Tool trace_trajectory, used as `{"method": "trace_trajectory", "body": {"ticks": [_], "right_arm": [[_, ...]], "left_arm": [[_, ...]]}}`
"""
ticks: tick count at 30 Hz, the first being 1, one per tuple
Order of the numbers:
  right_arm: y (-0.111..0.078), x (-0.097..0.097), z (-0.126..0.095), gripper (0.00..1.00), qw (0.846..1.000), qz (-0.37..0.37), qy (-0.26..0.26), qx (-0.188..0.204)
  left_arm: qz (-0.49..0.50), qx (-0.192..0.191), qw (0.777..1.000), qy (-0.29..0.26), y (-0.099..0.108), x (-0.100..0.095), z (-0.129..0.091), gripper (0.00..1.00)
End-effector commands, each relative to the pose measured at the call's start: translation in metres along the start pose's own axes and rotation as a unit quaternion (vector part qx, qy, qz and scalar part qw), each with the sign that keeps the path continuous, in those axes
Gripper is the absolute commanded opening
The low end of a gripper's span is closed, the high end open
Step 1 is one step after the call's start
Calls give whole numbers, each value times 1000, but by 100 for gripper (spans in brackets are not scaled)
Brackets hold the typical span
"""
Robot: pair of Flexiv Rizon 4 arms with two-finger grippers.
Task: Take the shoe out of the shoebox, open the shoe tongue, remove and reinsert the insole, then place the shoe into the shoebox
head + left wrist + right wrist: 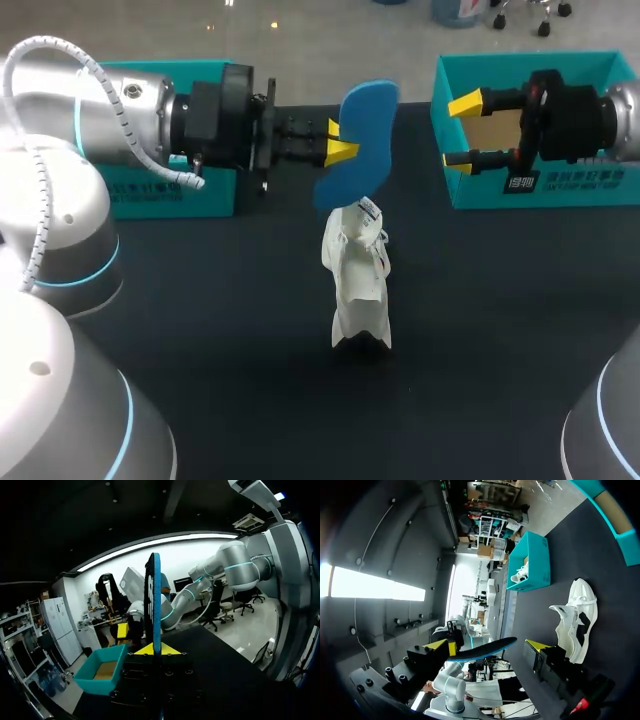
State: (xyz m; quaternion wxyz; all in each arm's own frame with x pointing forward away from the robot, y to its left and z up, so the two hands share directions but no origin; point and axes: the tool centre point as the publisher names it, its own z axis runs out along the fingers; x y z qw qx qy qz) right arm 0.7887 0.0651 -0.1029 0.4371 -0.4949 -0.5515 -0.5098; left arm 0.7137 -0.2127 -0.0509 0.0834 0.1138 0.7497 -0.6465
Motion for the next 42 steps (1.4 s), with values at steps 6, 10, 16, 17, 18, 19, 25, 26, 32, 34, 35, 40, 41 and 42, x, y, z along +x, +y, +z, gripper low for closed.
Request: {"method": "trace_trajectory", "body": {"ticks": [6, 10, 16, 17, 18, 19, 25, 26, 32, 34, 35, 40, 41, 42], "right_arm": [[0, 0, 1, 100, 1000, 0, -1, 0], [0, 0, 1, 100, 1000, 0, -1, 0], [0, 0, 1, 100, 1000, 0, -1, 0], [0, 0, 1, 100, 1000, 0, -1, 0], [0, 0, 1, 100, 1000, 0, -1, 0], [0, 0, 1, 100, 1000, 0, -1, 0], [0, 0, 1, 100, 1000, 0, -1, 0], [0, 0, 1, 100, 1000, 0, -1, 0], [0, 0, 1, 100, 1000, 0, -1, 0], [0, 0, 1, 100, 1000, 0, -1, 0], [0, 0, 1, 100, 1000, 0, -1, 0], [0, 0, 1, 100, 1000, 0, -1, 0], [0, 0, 1, 100, 1000, 0, -1, 0], [0, 0, 1, 100, 1000, 0, -1, 0]], "left_arm": [[55, 0, 998, 10, 4, 3, -1, 0], [130, 19, 991, 13, 10, -5, -1, 0], [278, -11, 960, 15, 22, -13, 3, 0], [309, -25, 951, 9, 25, -15, 4, 0], [341, -46, 939, 11, 28, -16, 6, 0], [341, -46, 939, 11, 28, -16, 6, 0], [341, -46, 939, 11, 28, -16, 6, 0], [341, -46, 939, 11, 28, -16, 6, 0], [341, -46, 939, 11, 28, -16, 6, 0], [372, -44, 927, 11, 32, -19, 5, 0], [409, -27, 912, 5, 34, -19, 5, 0], [533, -7, 846, -1, 41, -27, 4, 0], [557, -10, 831, 4, 44, -28, 3, 0], [567, -10, 824, 6, 46, -29, 4, 0]]}}
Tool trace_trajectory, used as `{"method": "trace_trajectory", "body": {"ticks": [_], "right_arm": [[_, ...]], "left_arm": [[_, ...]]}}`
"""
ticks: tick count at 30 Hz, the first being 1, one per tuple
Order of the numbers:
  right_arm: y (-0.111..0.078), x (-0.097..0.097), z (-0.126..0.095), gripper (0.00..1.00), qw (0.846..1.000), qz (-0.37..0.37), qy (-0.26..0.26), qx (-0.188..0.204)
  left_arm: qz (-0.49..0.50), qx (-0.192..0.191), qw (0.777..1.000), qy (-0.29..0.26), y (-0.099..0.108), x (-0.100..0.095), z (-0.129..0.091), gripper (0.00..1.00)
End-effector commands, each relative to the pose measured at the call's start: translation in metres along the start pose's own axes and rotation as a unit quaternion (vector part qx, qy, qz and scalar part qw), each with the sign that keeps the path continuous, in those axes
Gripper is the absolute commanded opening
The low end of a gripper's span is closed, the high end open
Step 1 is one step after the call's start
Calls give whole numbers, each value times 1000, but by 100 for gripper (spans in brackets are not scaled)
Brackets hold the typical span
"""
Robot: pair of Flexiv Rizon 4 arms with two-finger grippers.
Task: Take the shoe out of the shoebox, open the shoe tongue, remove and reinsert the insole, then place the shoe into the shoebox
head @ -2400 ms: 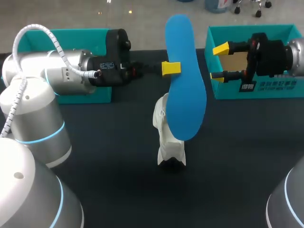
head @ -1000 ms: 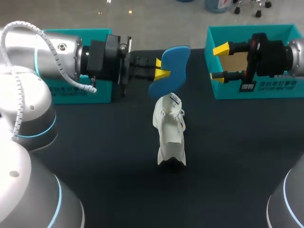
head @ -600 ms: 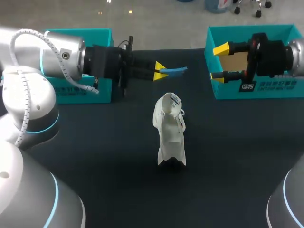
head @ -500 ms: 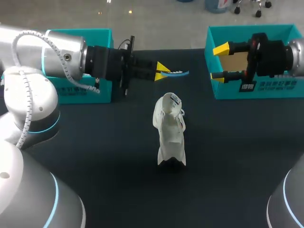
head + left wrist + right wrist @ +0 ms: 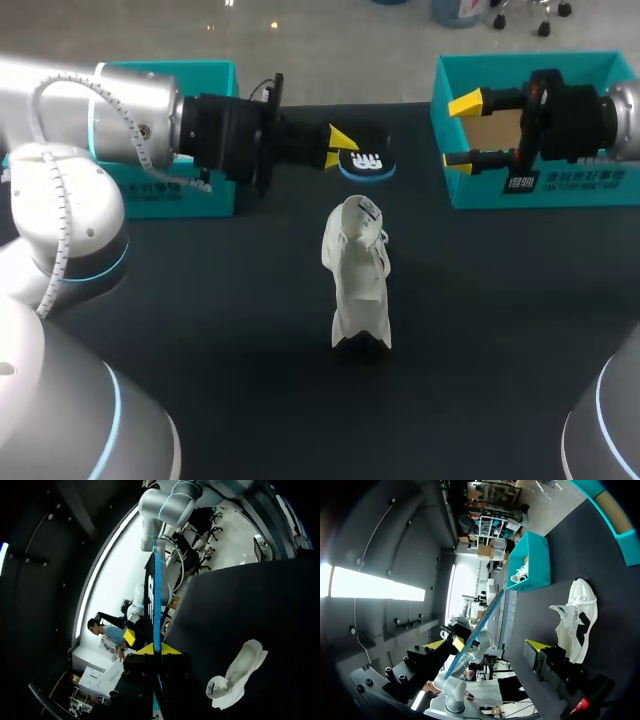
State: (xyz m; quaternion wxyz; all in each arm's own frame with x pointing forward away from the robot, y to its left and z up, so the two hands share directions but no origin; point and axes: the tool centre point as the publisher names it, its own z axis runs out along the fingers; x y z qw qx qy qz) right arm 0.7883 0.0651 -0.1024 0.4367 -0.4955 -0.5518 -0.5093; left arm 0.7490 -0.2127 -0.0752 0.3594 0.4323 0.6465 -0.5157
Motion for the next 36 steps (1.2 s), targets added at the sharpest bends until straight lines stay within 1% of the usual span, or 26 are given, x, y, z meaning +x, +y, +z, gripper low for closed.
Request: {"method": "trace_trajectory", "body": {"ticks": [1, 4, 9, 10, 12, 14, 18, 23, 30, 33, 36], "right_arm": [[1, -1, 1, 100, 1000, 0, 0, 0], [1, -1, 1, 100, 1000, 0, 0, 0], [1, -1, 1, 100, 1000, 0, 0, 0], [1, -1, 1, 100, 1000, 0, 0, 0], [1, -1, 1, 100, 1000, 0, 0, 0], [2, -1, 2, 100, 1000, 1, -3, -3], [5, -3, 6, 100, 1000, 4, -5, 0], [9, -5, 12, 100, 1000, 10, -13, 4], [15, -3, 18, 100, 1000, 12, -13, 3], [16, -4, 19, 93, 1000, 15, -12, 2], [16, -4, 21, 67, 1000, 16, -9, 2]], "left_arm": [[163, 21, 986, -15, 11, 9, 2, 0], [202, 23, 979, 0, 14, 13, 4, 0], [237, 16, 971, 20, 22, 21, 10, 0], [249, 15, 968, 19, 24, 22, 12, 0], [246, 8, 969, 7, 27, 22, 17, 0], [249, 2, 968, 6, 31, 23, 24, 0], [252, 4, 968, 0, 34, 23, 38, 0], [240, 17, 971, -11, 31, 22, 54, 0], [236, 21, 971, -23, 31, 22, 70, 0], [234, 23, 972, -27, 29, 22, 76, 0], [233, 26, 972, -30, 26, 23, 81, 0]]}}
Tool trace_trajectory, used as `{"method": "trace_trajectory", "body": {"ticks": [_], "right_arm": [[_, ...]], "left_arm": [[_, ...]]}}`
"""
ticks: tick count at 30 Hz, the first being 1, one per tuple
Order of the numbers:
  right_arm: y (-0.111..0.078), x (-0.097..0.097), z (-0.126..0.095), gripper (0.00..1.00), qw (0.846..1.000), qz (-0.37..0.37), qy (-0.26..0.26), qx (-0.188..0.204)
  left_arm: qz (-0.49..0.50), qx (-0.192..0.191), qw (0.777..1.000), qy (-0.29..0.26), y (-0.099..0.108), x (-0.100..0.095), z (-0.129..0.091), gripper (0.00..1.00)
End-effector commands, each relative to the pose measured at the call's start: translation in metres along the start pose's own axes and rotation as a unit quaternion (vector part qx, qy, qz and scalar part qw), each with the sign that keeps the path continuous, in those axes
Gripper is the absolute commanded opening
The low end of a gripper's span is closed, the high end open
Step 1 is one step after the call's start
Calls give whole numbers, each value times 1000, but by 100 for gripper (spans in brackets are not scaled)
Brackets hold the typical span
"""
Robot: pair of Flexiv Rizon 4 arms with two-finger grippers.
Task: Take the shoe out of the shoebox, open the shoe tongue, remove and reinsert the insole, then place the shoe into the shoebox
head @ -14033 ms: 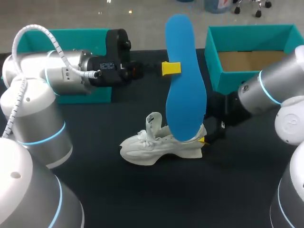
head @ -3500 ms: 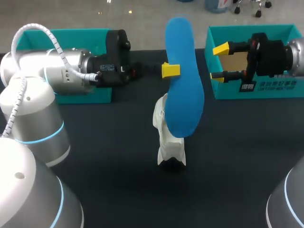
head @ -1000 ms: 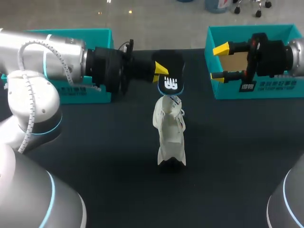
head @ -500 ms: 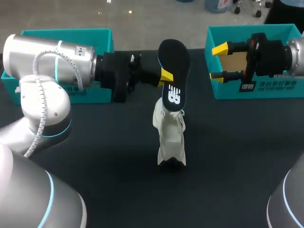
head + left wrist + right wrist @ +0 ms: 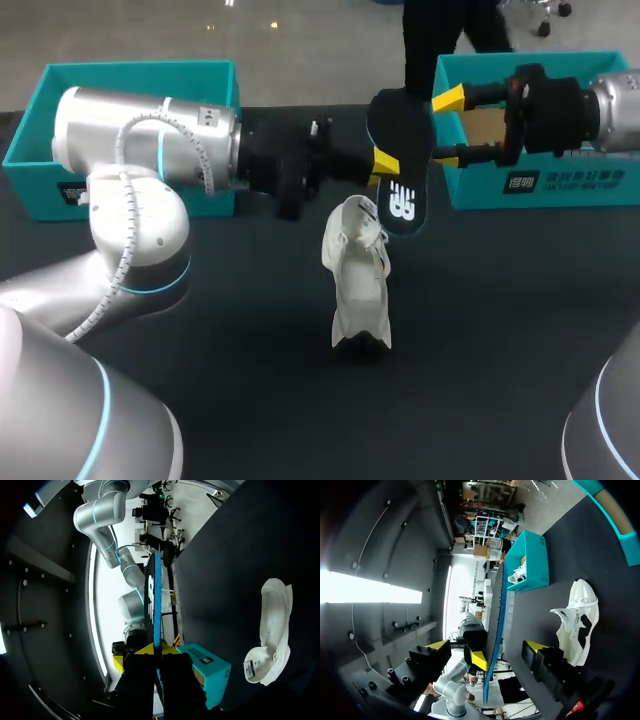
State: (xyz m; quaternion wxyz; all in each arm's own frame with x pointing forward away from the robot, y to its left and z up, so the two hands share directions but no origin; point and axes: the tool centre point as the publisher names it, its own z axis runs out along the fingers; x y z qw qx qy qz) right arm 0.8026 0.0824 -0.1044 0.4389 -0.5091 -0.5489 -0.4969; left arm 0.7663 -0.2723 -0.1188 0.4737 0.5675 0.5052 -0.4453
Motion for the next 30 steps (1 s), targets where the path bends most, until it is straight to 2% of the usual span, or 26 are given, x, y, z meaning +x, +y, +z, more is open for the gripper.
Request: {"method": "trace_trajectory", "body": {"ticks": [1, 6, 9, 10, 18, 19, 20, 21, 22, 30], "right_arm": [[3, -2, 4, 49, 1000, 1, 2, 1], [2, -3, 5, 32, 1000, 6, 5, -3], [1, -5, 4, 12, 1000, 9, 6, -7], [0, -6, 4, 0, 1000, 10, 7, -7], [-1, -10, 6, 0, 1000, 15, 9, -8], [-1, -11, 6, 0, 1000, 17, 9, -8], [-2, -12, 7, 0, 1000, 18, 10, -7], [-2, -13, 7, 0, 1000, 20, 10, -7], [-2, -14, 7, 0, 1000, 21, 10, -8], [-2, -27, 8, 0, 999, 33, 5, -10]], "left_arm": [[-1, -2, 1000, -9, -1, 1, 14, 0], [-2, -3, 1000, -14, -5, 1, 17, 0], [-4, -4, 1000, -15, -7, 2, 17, 0], [-5, -4, 1000, -16, -8, 2, 17, 0], [-5, -5, 1000, -10, -10, 2, 17, 0], [-5, -5, 1000, -7, -10, 1, 16, 2], [-1, -6, 1000, 1, -10, 1, 15, 45], [2, -8, 1000, 8, -9, 0, 14, 97], [5, -8, 1000, 10, -9, 0, 13, 100], [-2, 8, 996, 88, -5, -11, -3, 100]]}}
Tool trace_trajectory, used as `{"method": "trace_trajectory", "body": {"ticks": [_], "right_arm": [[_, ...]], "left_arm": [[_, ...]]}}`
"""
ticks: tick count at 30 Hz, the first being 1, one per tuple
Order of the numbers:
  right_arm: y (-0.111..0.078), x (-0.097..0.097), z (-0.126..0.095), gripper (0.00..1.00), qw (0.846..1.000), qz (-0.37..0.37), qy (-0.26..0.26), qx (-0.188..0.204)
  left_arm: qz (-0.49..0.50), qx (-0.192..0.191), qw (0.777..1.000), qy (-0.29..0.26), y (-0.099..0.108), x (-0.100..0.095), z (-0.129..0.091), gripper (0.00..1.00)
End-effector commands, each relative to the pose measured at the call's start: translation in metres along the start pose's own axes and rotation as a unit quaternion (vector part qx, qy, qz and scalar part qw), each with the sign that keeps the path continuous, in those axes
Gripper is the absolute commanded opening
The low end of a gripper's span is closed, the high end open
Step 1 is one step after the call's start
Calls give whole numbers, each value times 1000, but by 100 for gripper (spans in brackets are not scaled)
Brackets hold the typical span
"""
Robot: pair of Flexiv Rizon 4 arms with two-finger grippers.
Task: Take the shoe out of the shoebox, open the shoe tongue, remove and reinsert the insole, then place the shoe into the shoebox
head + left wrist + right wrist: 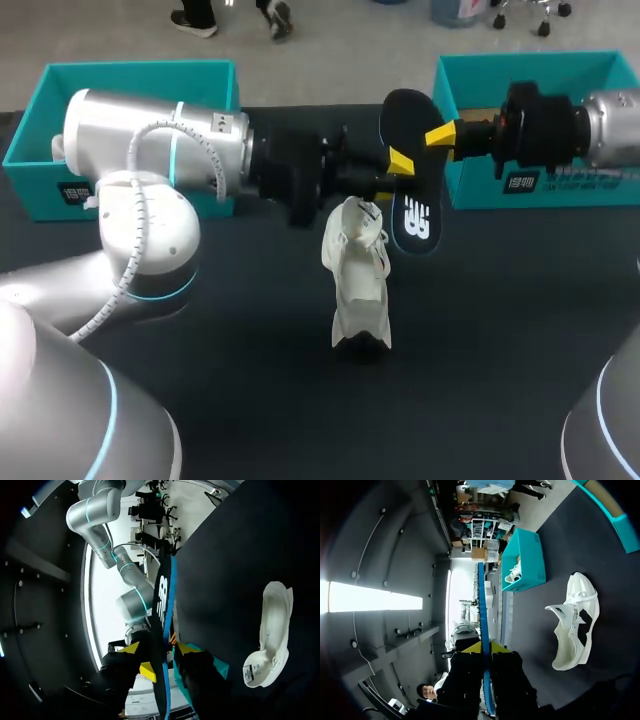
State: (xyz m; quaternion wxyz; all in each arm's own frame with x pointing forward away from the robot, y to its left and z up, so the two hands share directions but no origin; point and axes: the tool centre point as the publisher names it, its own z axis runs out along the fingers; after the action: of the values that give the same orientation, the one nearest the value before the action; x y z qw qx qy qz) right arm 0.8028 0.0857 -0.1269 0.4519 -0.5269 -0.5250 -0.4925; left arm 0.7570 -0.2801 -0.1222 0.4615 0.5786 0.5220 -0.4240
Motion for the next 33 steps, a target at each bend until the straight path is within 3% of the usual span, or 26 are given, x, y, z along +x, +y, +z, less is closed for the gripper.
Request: {"method": "trace_trajectory", "body": {"ticks": [1, 10, 21, 28, 33], "right_arm": [[1, -8, 2, 0, 1000, 4, -7, 0], [-1, -17, 5, 0, 1000, 10, -28, 9], [-4, -29, 11, 0, 998, 17, -54, 18], [-4, -34, 16, 0, 998, 23, -61, 26], [-5, -38, 19, 0, 997, 25, -64, 29]], "left_arm": [[-6, 19, 997, 72, 6, -13, -15, 100], [-33, 32, 978, 203, 13, -18, -33, 100], [-97, 55, 923, 367, 8, -26, -43, 100], [-85, 69, 900, 422, 10, -35, -45, 100], [-69, 71, 871, 480, 15, -36, -48, 100]]}}
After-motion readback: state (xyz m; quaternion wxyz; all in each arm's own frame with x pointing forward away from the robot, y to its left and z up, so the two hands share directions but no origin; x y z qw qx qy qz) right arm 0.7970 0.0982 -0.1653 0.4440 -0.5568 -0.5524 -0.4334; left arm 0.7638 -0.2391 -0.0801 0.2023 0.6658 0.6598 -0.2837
